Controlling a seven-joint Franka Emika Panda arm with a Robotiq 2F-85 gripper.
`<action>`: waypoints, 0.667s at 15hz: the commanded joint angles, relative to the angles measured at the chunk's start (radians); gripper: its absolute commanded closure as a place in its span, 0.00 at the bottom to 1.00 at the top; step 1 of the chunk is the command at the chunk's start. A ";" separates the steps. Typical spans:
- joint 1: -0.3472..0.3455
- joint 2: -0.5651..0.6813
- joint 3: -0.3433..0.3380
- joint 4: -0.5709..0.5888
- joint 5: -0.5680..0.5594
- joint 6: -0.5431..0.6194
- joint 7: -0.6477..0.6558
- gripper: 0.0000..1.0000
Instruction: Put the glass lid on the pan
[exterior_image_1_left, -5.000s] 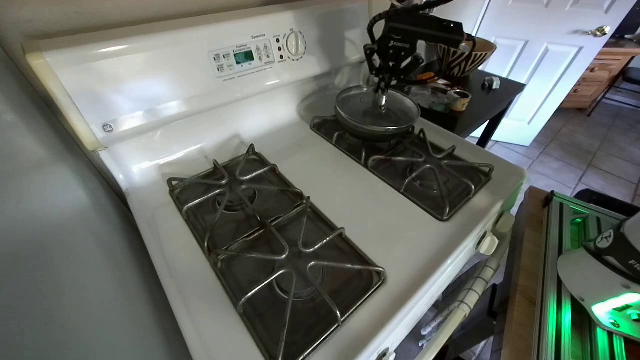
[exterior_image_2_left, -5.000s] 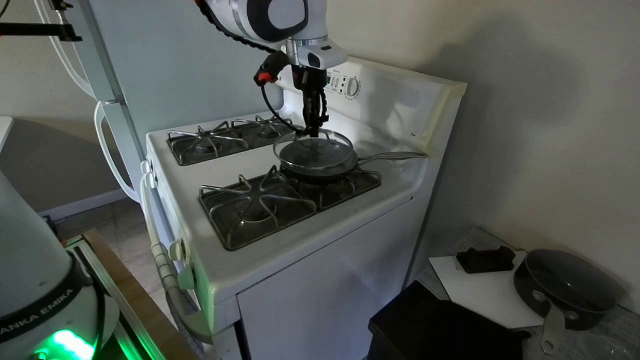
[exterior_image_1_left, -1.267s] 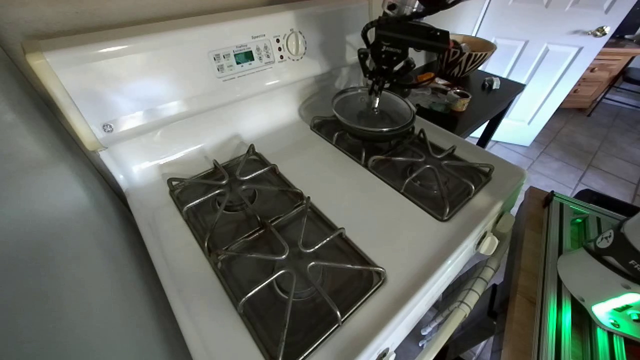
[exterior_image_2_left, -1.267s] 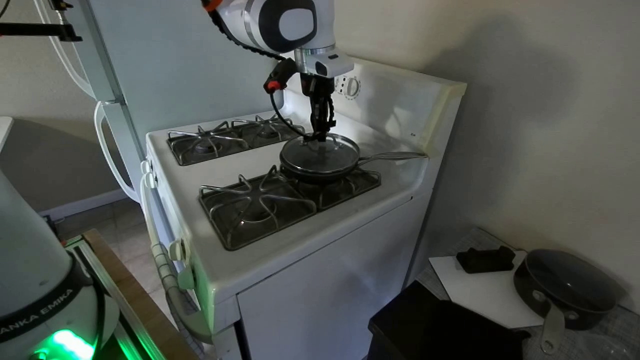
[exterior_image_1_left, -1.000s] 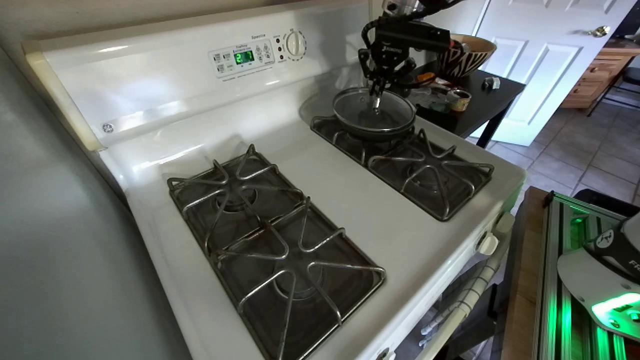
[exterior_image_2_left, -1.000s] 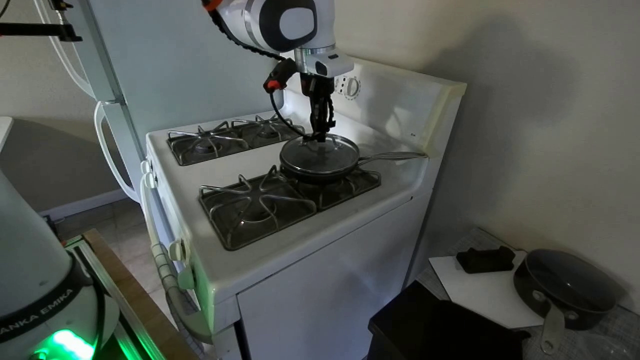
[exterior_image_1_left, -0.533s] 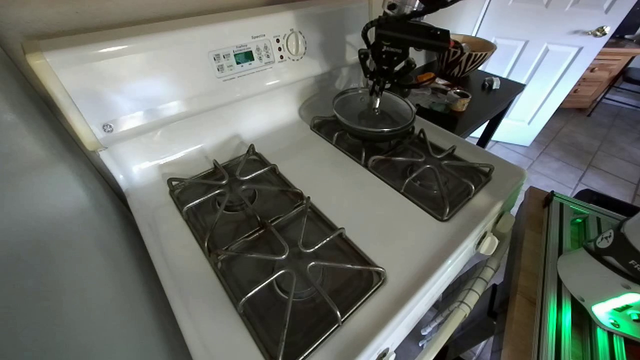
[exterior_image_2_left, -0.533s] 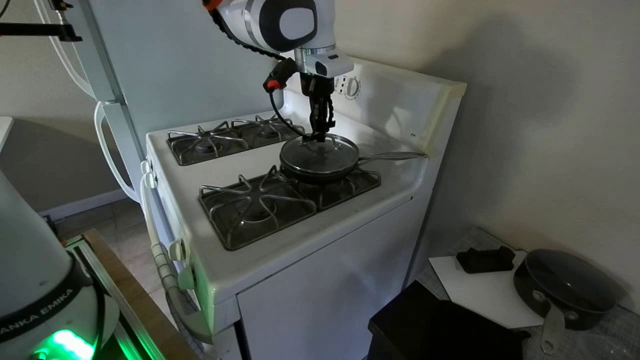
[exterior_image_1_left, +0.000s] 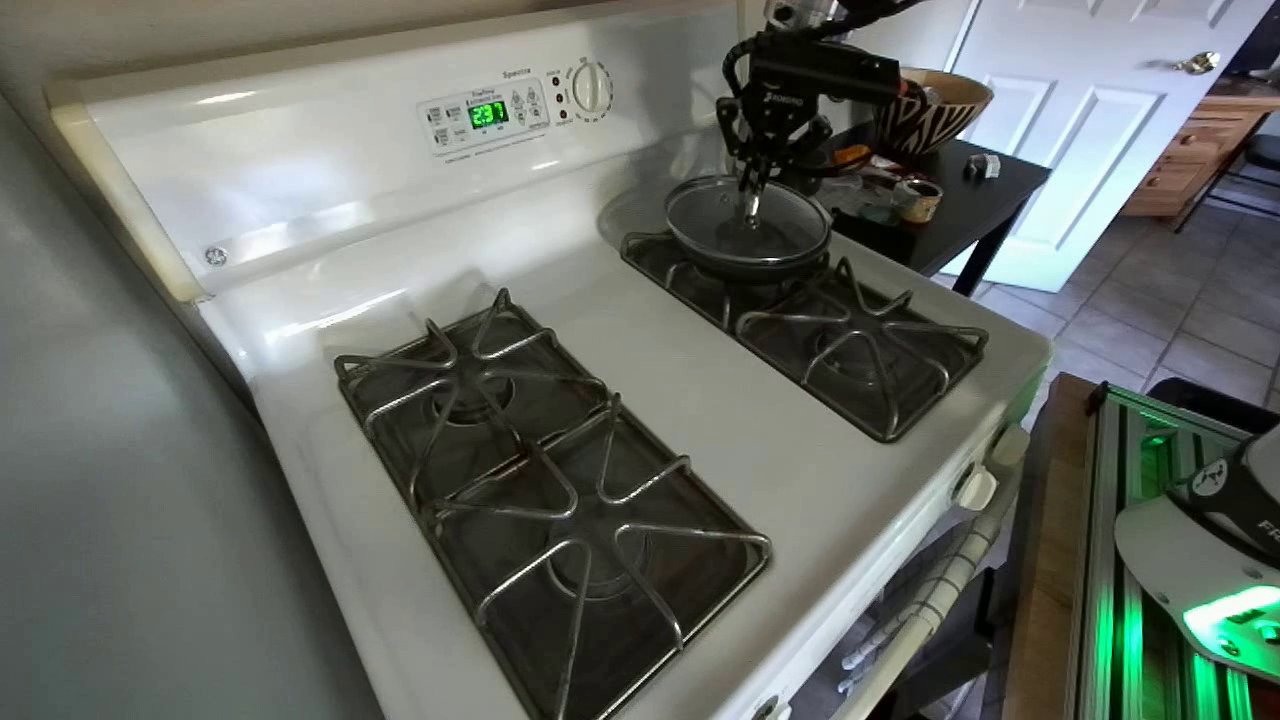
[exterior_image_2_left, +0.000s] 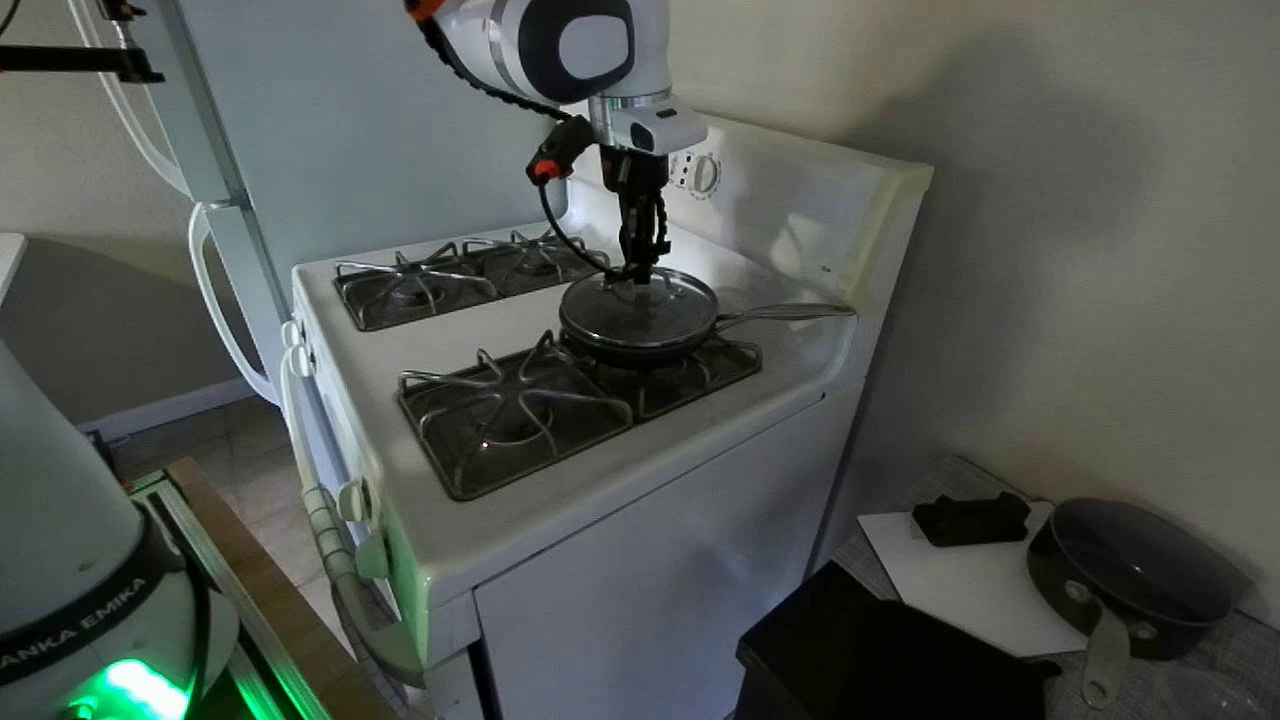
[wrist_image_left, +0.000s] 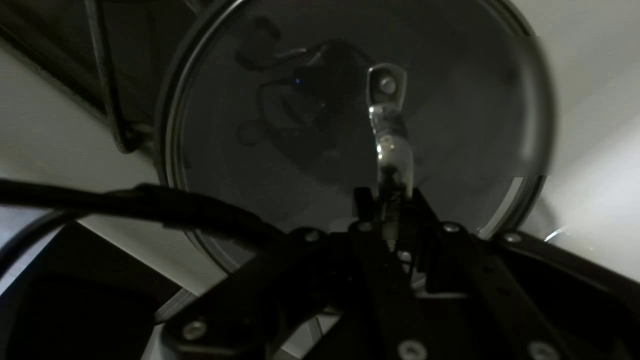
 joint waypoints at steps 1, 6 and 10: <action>0.009 0.005 0.001 -0.010 -0.003 0.030 0.014 0.97; 0.010 0.006 0.001 -0.019 -0.017 0.054 0.014 0.97; 0.012 -0.010 0.001 -0.038 -0.029 0.076 -0.015 0.97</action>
